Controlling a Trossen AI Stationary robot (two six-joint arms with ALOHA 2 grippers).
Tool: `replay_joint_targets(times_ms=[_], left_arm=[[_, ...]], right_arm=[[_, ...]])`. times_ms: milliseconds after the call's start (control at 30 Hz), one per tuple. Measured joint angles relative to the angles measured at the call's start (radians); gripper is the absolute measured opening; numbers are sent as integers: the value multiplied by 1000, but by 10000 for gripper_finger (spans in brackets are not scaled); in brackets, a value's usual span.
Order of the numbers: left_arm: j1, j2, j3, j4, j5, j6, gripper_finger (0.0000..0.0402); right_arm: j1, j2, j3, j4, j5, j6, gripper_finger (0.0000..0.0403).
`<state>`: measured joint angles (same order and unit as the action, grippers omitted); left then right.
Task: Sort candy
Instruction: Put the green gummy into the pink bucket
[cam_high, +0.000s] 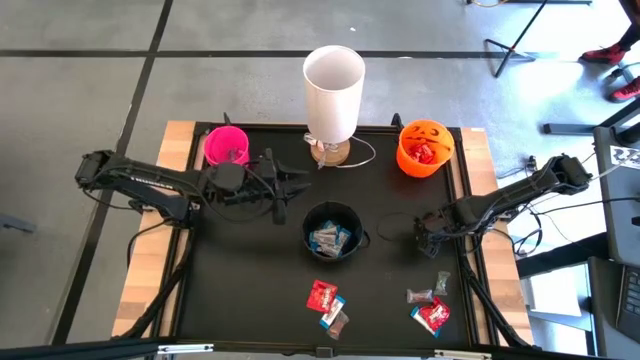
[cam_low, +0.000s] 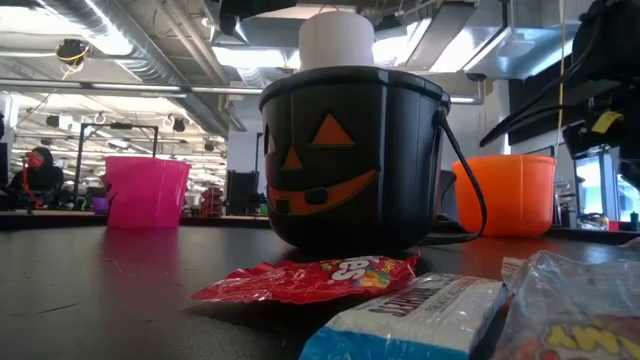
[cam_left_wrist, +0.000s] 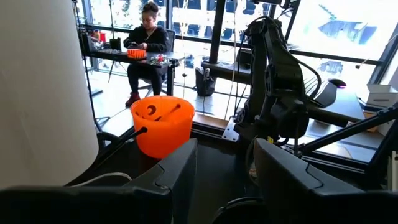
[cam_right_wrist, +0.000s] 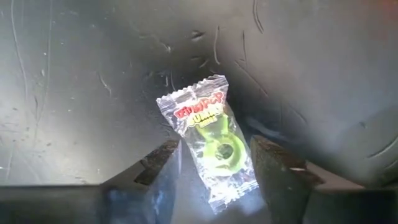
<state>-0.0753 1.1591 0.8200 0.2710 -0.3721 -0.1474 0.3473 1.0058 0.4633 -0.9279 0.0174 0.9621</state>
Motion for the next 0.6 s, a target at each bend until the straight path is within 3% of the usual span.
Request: replay_joint_targets(times_ms=[400,600], left_arm=[[0,0,0,0,0,-3,151],[0,0,0,0,-1,-3,151]], right_arm=[[-1,0,0,20,8,-48,15],[-1,0,59,20,35,-80,12]])
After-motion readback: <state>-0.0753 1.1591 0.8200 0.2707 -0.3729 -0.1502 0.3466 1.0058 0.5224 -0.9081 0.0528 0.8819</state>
